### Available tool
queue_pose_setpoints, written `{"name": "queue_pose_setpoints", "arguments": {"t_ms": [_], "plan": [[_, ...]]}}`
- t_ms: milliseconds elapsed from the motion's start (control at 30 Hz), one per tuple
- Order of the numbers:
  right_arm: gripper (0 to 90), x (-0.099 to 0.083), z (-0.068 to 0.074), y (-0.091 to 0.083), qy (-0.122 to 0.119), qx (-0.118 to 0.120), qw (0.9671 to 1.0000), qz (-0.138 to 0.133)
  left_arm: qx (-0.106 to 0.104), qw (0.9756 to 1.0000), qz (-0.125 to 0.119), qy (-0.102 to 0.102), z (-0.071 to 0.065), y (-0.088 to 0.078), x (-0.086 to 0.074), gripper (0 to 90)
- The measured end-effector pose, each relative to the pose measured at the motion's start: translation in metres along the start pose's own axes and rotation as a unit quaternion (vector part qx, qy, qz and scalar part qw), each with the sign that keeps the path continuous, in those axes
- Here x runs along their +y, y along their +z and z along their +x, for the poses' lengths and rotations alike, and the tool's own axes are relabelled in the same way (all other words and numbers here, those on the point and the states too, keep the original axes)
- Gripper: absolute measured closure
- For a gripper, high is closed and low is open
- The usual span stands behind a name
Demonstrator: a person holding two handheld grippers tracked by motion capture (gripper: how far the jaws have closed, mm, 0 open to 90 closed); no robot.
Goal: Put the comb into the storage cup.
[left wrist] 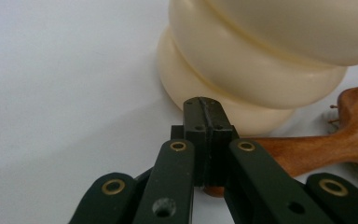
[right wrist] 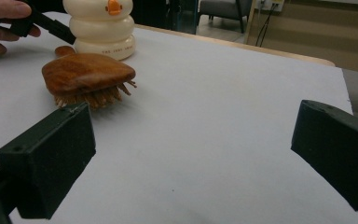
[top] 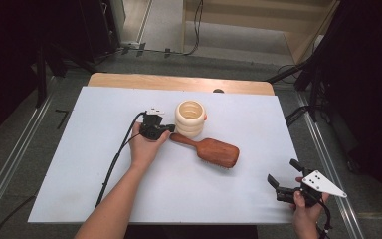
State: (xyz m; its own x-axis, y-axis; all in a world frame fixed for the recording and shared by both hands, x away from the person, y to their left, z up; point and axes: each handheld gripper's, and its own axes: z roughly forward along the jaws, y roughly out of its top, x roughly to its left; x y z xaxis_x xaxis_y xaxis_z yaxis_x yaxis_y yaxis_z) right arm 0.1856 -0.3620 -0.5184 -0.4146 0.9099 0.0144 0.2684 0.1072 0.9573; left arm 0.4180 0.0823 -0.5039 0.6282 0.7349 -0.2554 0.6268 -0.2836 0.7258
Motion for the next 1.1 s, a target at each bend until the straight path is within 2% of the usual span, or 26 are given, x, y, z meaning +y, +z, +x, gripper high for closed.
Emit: {"name": "queue_pose_setpoints", "arguments": {"t_ms": [167,233,867,1000,1033,1100], "plan": [[0.0,0.0,0.0,0.0,-0.002,0.0,1.0,0.001,0.007,0.9997,0.008,-0.021,0.001,0.004,0.001,90.0],[0.0,0.0,0.0,0.0,-0.002,0.0,1.0,0.001,0.011,0.9997,0.01,-0.021,0.002,0.005,0.0,90.0],[0.0,0.0,0.001,0.001,-0.005,-0.002,1.0,0.005,-0.002,0.9996,0.022,-0.017,-0.002,0.0,-0.006,90.0],[0.0,0.0,0.001,0.001,-0.006,-0.002,1.0,0.005,-0.004,0.9996,0.026,-0.012,-0.002,-0.003,-0.008,90.0],[0.0,0.0,0.001,0.001,-0.007,-0.002,1.0,0.005,-0.007,0.9995,0.032,-0.004,-0.002,-0.004,-0.009,90.0],[0.0,0.0,0.001,0.001,-0.007,-0.002,1.0,0.006,-0.01,0.9994,0.033,-0.001,-0.004,-0.005,-0.011,90.0]]}}
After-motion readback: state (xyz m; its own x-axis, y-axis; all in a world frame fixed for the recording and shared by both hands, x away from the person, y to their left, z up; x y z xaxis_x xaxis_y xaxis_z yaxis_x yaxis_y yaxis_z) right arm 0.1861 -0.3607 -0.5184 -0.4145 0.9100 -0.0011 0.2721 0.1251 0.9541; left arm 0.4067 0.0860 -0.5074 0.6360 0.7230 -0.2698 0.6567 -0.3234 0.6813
